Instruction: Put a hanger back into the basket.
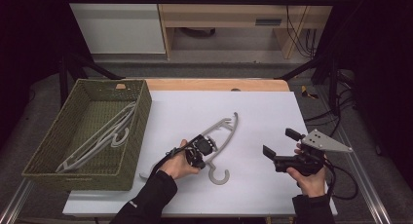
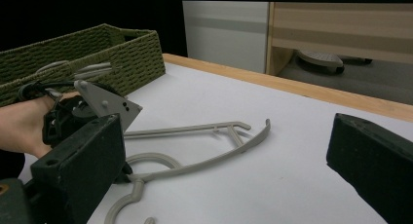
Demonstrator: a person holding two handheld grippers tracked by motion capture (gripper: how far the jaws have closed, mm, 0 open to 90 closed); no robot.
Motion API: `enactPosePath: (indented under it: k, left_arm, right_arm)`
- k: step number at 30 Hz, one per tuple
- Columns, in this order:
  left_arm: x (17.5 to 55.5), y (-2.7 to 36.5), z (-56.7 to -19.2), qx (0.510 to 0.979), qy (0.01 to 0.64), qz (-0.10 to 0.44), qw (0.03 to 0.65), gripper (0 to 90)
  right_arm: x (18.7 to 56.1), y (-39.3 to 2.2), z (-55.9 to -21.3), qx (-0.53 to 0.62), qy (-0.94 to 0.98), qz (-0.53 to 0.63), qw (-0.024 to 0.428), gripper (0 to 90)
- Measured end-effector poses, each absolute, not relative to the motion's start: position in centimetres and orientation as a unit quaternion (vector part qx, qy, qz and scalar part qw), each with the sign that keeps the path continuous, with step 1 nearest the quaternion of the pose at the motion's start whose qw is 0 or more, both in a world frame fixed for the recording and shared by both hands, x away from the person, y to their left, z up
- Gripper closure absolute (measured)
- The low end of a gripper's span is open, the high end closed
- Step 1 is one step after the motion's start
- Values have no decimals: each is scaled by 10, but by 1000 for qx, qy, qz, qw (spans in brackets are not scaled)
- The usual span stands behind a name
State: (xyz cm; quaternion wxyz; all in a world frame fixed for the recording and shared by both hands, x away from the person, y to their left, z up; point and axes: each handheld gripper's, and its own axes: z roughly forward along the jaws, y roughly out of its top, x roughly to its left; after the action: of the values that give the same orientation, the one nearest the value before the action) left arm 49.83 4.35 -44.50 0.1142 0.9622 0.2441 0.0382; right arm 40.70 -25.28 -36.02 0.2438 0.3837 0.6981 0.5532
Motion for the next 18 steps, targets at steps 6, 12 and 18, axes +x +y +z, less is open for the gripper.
enactPosePath:
  k: [6, 12, 18]
  left_arm:
    - [490, 49, -443, 965, 217, 60, 134, 832]
    - [481, 64, -423, 956, 214, 75, 187, 832]
    - [474, 78, -391, 944, 209, 52, 252, 832]
  right_arm:
    - [407, -254, -361, 385, 698, 553, 243, 9]
    - [407, -254, -361, 385, 699, 551, 245, 9]
    - [408, -256, -361, 387, 697, 551, 246, 9]
